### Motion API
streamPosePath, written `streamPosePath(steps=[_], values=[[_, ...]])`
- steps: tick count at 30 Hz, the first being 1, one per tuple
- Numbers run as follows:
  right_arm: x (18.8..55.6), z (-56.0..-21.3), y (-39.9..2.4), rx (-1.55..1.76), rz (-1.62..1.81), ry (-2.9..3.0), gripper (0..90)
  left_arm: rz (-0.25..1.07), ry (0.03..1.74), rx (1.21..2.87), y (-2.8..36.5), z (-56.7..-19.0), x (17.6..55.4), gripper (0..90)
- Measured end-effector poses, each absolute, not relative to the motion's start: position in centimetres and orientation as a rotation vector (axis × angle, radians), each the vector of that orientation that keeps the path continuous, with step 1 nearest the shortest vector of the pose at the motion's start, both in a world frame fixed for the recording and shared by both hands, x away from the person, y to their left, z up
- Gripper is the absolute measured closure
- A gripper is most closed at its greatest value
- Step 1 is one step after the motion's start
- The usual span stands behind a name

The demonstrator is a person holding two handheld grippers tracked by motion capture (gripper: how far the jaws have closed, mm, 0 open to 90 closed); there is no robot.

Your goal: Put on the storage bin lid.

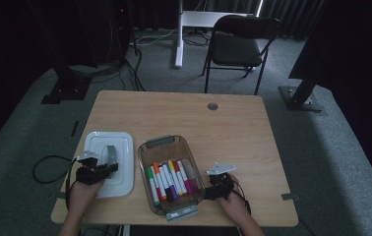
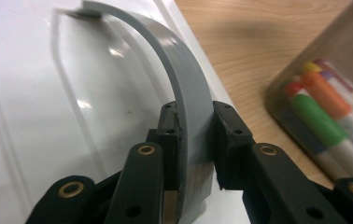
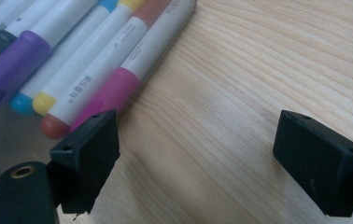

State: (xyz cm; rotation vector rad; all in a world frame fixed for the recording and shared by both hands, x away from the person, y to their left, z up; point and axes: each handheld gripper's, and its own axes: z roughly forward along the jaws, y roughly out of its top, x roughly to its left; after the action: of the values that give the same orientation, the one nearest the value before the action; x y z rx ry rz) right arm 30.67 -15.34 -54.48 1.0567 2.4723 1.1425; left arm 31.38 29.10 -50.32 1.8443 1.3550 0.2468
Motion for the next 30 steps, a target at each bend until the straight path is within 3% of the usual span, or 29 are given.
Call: streamPosePath(steps=[19, 30], values=[[30.5, -54.6, -13.8, 1.023, 1.137, 2.508, 14.0, 0.11, 1.205, 1.88, 31.2, -46.7, 29.6, 85.5], [30.7, -54.4, -13.2, 0.991, 1.133, 2.51, 14.0, 0.085, 0.992, 1.912, 30.5, -41.7, 27.6, 85.9]])
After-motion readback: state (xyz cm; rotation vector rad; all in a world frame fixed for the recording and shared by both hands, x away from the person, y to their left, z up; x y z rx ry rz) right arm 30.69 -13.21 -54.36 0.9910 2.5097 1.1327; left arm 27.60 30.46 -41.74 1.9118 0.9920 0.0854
